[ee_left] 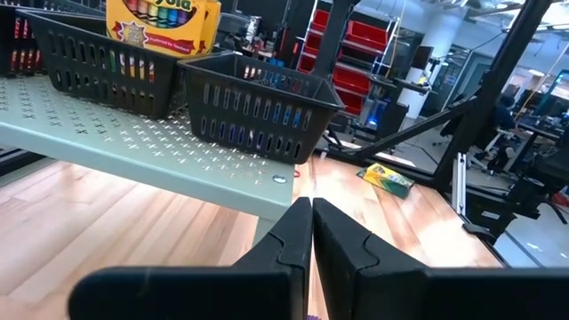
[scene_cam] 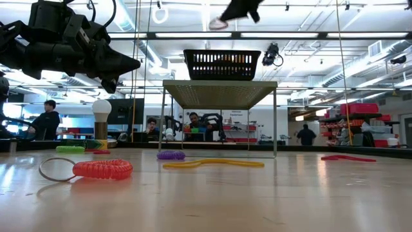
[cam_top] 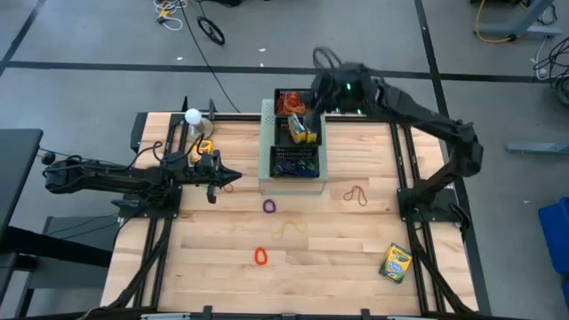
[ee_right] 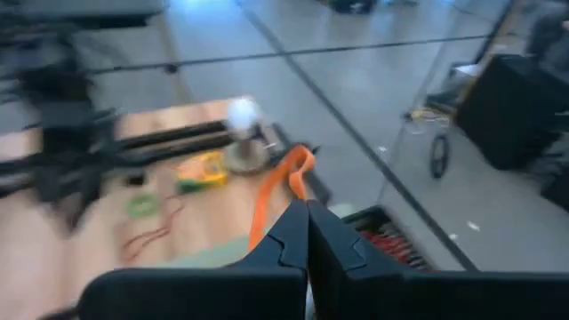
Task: Pick & Place Office Desk Supplies
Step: Put the orange rubber band into the top black bin on the shelf, then put the top yellow crayon box into the middle black bin on the shelf
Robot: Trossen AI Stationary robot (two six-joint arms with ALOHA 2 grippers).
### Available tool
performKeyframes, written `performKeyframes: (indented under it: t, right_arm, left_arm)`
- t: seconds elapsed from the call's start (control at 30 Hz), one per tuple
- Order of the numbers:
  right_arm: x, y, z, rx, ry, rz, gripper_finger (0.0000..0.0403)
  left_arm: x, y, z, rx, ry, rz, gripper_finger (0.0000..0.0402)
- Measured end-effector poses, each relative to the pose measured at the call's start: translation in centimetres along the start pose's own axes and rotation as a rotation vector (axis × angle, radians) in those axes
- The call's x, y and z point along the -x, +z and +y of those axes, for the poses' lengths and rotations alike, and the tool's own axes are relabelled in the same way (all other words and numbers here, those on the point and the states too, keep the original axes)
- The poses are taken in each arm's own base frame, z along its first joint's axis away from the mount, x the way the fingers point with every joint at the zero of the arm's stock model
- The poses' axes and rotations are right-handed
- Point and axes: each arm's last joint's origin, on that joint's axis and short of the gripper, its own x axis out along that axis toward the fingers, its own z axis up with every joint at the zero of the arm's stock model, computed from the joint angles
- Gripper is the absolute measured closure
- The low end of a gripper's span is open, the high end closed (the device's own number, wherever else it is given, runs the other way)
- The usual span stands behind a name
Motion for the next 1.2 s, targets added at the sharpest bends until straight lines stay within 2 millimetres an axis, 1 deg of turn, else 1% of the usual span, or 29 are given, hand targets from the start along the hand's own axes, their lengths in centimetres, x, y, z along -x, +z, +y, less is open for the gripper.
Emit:
performKeyframes:
  t: [0.07, 0.17, 0.33, 0.47, 0.67, 0.8, 0.97, 1.1, 1.2]
  right_arm:
    - [-1.0, -0.6, -2.1, -0.012, -0.027, 0.025, 0.0401]
    - [-3.1, -1.8, -4.5, -0.030, -0.051, 0.080, 0.0401]
    - [-6.7, -4.3, -7.4, -0.054, -0.056, 0.176, 0.0401]
    - [-8.9, -5.8, -8.6, -0.048, -0.069, 0.219, 0.0401]
    - [-10.6, -7.1, -9.2, -0.064, -0.035, 0.246, 0.0401]
    - [-11.2, -7.5, -9.1, -0.066, -0.029, 0.258, 0.0390]
    - [-11.2, -7.7, -9.0, -0.068, -0.024, 0.273, 0.0340]
    - [-10.5, -7.1, -9.0, -0.059, -0.053, 0.265, 0.0294]
    - [-9.3, -6.3, -8.7, -0.023, -0.080, 0.247, 0.0273]
  left_arm:
    - [0.0, 0.0, 0.0, -0.002, 0.000, 0.002, 0.0381]
    - [0.0, -0.1, 0.0, -0.002, 0.001, 0.008, 0.0381]
    - [0.0, -0.1, 0.0, -0.002, 0.003, 0.013, 0.0381]
    - [0.0, -0.1, 0.0, -0.001, 0.002, 0.013, 0.0381]
    - [0.0, -0.2, 0.0, -0.001, 0.003, 0.016, 0.0381]
    - [0.0, -0.2, 0.0, 0.008, 0.003, 0.016, 0.0381]
    - [0.0, -0.2, 0.0, 0.008, 0.004, 0.016, 0.0381]
    - [0.0, -0.1, 0.0, 0.010, 0.004, 0.014, 0.0381]
    - [0.0, 0.0, 0.0, 0.007, 0.003, -0.005, 0.0381]
